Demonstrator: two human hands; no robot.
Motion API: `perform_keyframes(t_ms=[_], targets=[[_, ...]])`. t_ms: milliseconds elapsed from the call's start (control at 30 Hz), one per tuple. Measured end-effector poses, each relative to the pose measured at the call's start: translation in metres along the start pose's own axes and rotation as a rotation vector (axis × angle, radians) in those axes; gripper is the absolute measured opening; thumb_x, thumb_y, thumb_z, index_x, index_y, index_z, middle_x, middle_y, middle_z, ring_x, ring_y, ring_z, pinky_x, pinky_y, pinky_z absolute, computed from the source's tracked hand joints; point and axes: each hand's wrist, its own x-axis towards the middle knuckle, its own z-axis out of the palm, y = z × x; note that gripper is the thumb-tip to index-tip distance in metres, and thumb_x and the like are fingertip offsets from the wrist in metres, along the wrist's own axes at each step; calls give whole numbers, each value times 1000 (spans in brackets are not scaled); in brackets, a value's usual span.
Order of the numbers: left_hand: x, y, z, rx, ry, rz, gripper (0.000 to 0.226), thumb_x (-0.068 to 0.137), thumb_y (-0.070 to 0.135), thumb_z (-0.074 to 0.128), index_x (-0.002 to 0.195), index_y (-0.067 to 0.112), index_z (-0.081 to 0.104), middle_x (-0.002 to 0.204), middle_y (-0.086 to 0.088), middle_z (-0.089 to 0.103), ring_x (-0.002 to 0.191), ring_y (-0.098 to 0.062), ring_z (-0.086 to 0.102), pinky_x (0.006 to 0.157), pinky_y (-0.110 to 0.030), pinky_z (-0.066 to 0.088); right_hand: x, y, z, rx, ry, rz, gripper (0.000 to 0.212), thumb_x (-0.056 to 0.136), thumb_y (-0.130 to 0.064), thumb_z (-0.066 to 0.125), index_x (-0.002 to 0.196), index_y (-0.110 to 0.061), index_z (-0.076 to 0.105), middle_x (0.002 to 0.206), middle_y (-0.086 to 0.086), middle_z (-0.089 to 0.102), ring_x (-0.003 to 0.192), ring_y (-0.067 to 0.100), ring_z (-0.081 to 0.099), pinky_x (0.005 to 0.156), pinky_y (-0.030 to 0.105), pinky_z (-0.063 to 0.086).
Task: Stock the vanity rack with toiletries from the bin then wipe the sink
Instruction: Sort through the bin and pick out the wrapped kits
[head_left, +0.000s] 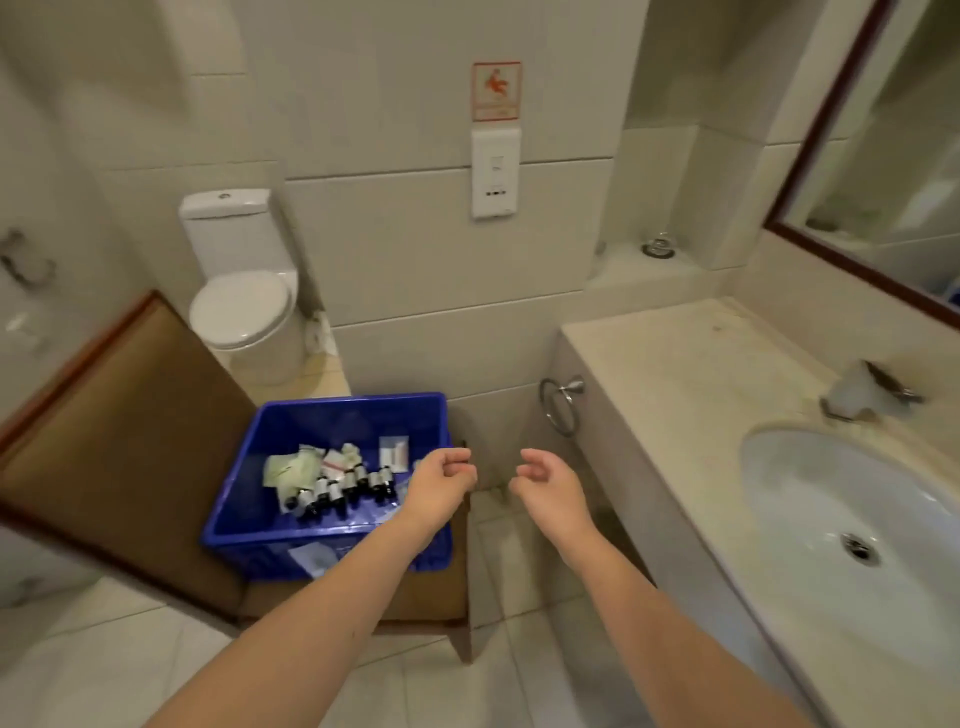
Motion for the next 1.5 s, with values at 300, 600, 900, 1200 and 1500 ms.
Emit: perform_keyframes(t_ms=[300,600,900,1200,1500], targets=[[18,-38,-130,-12,174,-78,34,92,8,57,126,11,54,102,-6,64,95,-20,63,78,-26,49,24,-30,126,-64,-191,-30,42,90,-8,60,131,-14,52,115,1,60,96,7,56,77,18,45],[49,-65,-190,-59,287,-152,31,93,4,57,124,9,55,98,-7,63,84,-14,60,64,-13,49,66,-43,201,-147,-337,-10,41,92,-6,58,131,-14,52,111,-2,58,100,11,55,80,19,41],[138,-92,-219,-17,223,-301,29,92,3,57,121,9,55,96,-2,60,88,-11,57,73,-18,46,152,-29,248,-139,-336,146,42,90,-3,61,129,-14,54,107,-3,58,101,11,55,84,20,42],[198,-145,-219,39,81,-463,26,91,5,61,116,12,56,102,-8,62,109,-26,59,91,-29,46,205,31,262,-231,-317,400,40,91,3,56,130,0,51,119,17,58,107,31,57,67,13,44],[245,-196,-224,102,-56,-569,30,87,1,64,114,12,57,99,-5,60,99,-19,58,91,-28,47,227,79,294,-396,-461,542,42,89,-6,60,130,-12,52,113,1,54,109,20,56,80,26,42]])
